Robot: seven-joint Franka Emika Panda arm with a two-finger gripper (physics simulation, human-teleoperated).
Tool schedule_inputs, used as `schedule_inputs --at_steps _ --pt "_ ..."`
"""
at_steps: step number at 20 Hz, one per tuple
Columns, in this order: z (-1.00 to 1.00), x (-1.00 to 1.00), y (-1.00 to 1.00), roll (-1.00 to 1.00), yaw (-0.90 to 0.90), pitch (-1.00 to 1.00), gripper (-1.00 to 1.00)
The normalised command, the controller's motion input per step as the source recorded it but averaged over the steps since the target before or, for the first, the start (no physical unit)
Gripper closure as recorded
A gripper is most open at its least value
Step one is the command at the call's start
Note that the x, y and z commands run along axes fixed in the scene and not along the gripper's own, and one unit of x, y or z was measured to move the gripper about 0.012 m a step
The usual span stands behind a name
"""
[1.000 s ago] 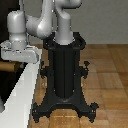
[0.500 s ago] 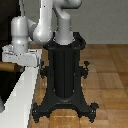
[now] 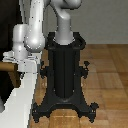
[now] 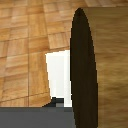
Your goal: Open the door by pressing down and pulling on the handle.
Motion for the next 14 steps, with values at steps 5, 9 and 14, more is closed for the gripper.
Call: schedule_inputs --at_steps 5,9,14 --pt "0.00 0.00 0.20 0.00 0.00 0.00 1.00" --pt "0.00 0.00 1.00 0.00 0.00 0.00 1.00" --pt "0.00 0.00 1.00 0.00 0.00 0.00 1.00"
